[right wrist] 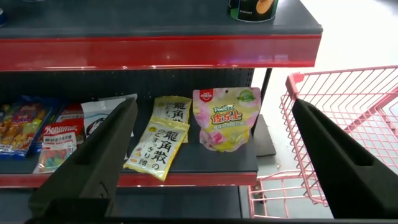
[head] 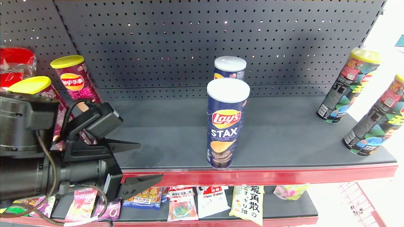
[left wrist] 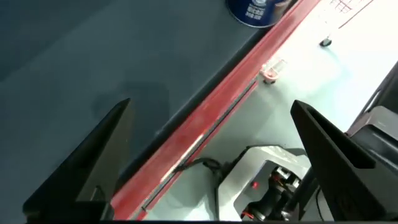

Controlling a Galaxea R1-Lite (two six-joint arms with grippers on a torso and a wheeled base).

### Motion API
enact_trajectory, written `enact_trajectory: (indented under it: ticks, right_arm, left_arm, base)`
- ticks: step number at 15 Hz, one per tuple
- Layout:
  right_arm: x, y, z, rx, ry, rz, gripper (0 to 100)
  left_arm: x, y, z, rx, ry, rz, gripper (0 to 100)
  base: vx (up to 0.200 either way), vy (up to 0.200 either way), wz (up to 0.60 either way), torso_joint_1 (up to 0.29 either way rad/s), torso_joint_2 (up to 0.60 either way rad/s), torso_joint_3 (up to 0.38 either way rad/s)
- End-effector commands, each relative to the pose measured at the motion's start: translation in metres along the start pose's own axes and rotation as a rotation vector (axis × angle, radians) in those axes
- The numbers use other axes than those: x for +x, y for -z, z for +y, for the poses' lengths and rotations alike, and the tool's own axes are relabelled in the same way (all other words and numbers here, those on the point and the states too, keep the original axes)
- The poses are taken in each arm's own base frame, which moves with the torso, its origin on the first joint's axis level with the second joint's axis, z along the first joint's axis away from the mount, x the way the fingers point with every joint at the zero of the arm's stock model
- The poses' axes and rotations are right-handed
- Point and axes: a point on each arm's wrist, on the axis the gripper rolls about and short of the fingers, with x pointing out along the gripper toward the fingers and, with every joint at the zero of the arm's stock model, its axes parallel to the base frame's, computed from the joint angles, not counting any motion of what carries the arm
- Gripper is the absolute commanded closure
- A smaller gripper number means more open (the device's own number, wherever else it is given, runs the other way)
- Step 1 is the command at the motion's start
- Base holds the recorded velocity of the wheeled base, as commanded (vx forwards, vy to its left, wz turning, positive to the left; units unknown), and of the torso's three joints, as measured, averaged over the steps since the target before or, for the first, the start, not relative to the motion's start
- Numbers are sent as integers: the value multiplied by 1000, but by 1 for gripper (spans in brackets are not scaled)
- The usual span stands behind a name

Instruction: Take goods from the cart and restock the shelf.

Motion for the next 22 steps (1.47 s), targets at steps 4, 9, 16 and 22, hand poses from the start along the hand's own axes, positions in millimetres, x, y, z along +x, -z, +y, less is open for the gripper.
enact_trajectory:
  ticks: [4, 9, 16, 22]
  right_arm:
    - [0, 0, 0, 0, -1, 0, 0]
    - [0, 0, 0, 1, -1, 1, 0]
    - [0, 0, 0, 1, -1, 0, 0]
    - [0, 0, 0, 1, -1, 0, 0]
  left_arm:
    - [42, -13, 8, 2, 40, 56, 0]
    - [64, -18, 12, 4, 42, 82, 0]
    - [89, -24, 14, 20, 51, 67, 0]
    - [99, -30, 15, 27, 58, 60, 0]
  base:
    - [0, 0, 0, 0, 0, 0]
    - [0, 0, 0, 0, 0, 0]
    - [0, 0, 0, 0, 0, 0]
    - [0, 0, 0, 0, 0, 0]
